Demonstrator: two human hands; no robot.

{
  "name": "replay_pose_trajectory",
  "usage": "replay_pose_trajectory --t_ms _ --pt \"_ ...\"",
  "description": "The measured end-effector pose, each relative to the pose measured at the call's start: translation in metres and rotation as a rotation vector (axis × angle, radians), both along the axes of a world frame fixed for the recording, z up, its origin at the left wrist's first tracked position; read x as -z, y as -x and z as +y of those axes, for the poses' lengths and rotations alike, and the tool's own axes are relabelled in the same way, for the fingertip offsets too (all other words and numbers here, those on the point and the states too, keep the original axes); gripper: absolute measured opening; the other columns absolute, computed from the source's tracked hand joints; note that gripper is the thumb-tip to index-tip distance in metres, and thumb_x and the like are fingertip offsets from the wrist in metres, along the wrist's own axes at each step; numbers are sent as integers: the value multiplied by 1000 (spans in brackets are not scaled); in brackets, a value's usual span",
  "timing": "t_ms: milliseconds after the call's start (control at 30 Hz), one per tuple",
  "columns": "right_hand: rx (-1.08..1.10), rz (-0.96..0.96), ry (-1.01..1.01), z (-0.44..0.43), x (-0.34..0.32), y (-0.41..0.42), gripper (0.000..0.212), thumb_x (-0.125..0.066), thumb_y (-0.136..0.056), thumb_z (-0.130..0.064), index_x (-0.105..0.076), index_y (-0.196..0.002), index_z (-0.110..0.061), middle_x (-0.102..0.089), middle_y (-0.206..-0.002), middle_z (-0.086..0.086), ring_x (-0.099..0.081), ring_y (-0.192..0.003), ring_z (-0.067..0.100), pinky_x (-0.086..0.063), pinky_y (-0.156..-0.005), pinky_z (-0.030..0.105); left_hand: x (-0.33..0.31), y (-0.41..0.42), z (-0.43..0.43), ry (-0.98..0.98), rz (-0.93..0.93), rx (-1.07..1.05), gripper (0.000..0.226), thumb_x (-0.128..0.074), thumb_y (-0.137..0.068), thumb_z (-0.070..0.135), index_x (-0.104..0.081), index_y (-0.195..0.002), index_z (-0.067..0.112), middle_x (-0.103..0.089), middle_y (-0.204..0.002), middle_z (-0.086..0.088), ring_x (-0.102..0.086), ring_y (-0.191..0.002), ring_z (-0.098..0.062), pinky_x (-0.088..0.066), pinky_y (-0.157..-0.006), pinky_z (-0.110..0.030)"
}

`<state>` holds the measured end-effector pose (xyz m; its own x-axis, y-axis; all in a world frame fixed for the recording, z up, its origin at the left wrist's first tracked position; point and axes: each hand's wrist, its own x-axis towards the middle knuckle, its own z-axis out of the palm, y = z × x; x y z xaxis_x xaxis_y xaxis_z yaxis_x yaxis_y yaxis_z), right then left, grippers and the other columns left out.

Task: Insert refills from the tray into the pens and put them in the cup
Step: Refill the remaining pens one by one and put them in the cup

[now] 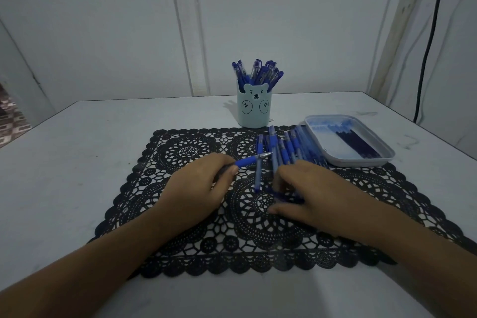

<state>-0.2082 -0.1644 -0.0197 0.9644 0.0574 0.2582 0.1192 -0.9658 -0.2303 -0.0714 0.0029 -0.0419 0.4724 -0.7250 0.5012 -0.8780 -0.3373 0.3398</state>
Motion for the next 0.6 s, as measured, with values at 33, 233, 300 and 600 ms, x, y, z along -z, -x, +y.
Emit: replay_pose_trajectory --t_ms 33,233,300,600 --pt "2 -8 -43 0 -2 0 28 -51 -80 -55 -48 -88 -28 -49 -84 -17 -45 -78 2 -39 -68 14 0 0 0 1 -2 3 24 -36 -87 42 -55 -94 30 -51 -70 16 -49 -75 -3 -30 -53 -14" --pt "153 -253 -441 -8 -5 -3 17 -44 -87 -41 -53 -77 -30 -56 -64 -9 -51 -61 1 -40 -57 11 0 2 0 24 -85 24 27 -37 -89 42 -57 -96 26 -46 -69 22 -48 -75 5 -35 -63 -6" --pt "169 -240 -553 -7 -7 -3 19 -42 -87 -45 -53 -77 -33 -55 -63 -8 -49 -56 0 -39 -55 10 -1 4 1 23 -157 53 28 -37 -89 40 -58 -97 23 -43 -68 24 -45 -69 6 -33 -64 0" --pt "100 -47 -573 -4 -4 -6 32 -45 -81 -48 -59 -61 -28 -54 -51 -10 -43 -46 3 -36 -48 16 0 5 2 21 -319 205 28 -44 -93 30 -65 -102 13 -59 -73 7 -51 -60 -5 -42 -51 -19"
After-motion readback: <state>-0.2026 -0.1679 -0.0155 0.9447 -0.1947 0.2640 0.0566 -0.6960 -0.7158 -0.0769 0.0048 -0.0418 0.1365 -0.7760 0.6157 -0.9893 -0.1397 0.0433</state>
